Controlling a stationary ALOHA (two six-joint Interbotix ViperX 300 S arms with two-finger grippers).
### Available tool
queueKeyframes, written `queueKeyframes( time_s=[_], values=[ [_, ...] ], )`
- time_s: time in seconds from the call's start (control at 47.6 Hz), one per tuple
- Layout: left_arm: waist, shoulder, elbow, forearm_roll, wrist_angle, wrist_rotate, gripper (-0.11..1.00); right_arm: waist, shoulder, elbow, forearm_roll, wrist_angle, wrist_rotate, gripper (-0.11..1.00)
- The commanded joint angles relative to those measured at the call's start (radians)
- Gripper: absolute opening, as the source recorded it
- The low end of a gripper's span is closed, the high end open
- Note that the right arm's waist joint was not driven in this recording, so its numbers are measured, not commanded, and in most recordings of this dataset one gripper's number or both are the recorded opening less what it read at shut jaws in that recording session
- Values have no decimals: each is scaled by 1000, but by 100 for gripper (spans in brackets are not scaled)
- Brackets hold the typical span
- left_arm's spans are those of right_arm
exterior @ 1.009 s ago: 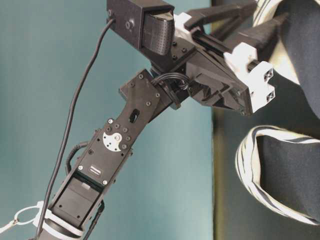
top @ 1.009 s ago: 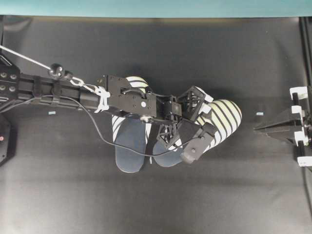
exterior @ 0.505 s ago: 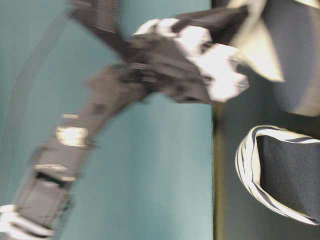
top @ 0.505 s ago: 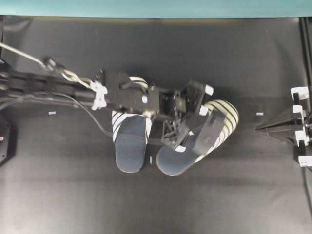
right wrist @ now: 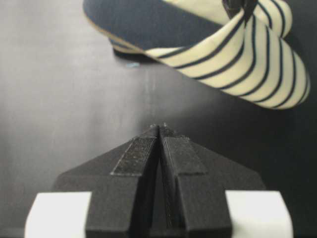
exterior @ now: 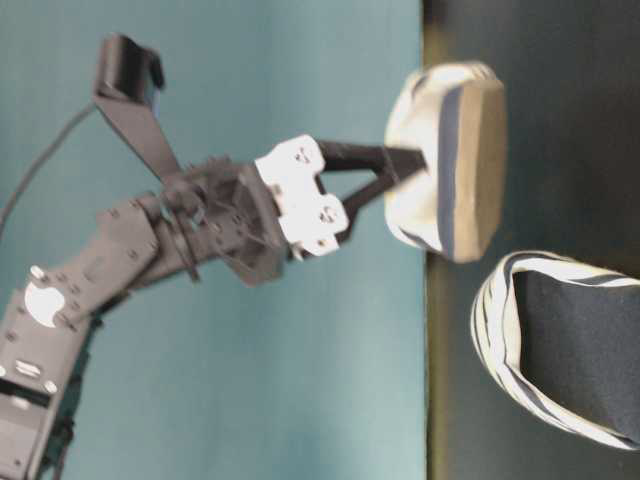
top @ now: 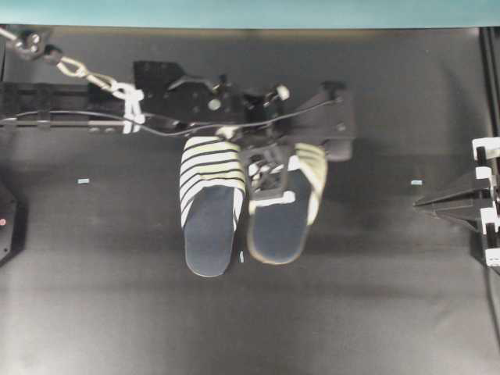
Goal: Arrange the slippers with the left arm.
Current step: 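Rotate the right slipper straight and place it beside the left slipper, then open the left gripper and lift it away from the slippers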
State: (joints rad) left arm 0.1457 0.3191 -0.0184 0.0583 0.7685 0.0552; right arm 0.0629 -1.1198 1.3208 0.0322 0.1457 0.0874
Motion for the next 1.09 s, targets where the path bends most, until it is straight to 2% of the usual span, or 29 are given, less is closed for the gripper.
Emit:
queueKeyframes(
  time_s=[0.0,0.168,0.336,0.483,0.841,0.925,1.072],
  values=[
    [9,-23,43,3,-67,-6,1,0,5,-5,3,-8,8,0],
    [23,-14,97,2,-146,-20,1,-2,5,-5,3,-12,6,0],
    [20,-6,100,2,-195,-75,1,-2,3,-5,3,-14,6,0],
    [20,8,104,2,-195,-98,1,-2,5,-5,3,-15,6,0],
    [6,28,101,2,-181,-103,3,0,5,2,3,-15,6,0],
    [3,28,104,2,-181,-106,15,-2,5,2,3,-15,6,0],
    [0,29,98,2,-176,-156,60,-2,5,3,3,-18,6,0]
  ],
)
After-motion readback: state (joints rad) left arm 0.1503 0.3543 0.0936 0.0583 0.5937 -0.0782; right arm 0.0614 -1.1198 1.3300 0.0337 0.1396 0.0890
